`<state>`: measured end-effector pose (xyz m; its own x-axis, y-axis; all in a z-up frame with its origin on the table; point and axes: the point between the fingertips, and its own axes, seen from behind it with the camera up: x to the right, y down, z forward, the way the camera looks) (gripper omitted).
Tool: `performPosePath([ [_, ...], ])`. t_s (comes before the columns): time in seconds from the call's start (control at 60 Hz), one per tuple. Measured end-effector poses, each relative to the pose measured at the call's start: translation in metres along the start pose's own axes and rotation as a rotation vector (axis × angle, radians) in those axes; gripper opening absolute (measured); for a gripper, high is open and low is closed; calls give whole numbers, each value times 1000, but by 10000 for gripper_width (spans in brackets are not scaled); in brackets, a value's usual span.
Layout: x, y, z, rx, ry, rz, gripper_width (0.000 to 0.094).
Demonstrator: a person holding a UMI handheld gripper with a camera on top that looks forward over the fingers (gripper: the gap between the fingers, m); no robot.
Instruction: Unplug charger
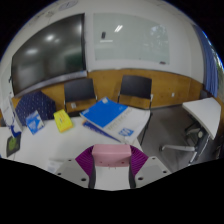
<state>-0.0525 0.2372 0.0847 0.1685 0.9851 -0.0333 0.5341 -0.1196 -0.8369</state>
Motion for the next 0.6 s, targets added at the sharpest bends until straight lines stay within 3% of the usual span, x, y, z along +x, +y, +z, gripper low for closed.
performPosePath([
  [0.15,21,63,33,-154,5,-61,490],
  [0.25,19,90,49,-217,-22,-73,571],
  [0.3,18,96,50,-241,-38,-84,633],
  [0.367,20,88,49,-215,-34,-121,882],
  [0.417,20,80,39,-210,-37,-136,826],
  [0.6,7,33,-72,-204,-49,-94,859],
])
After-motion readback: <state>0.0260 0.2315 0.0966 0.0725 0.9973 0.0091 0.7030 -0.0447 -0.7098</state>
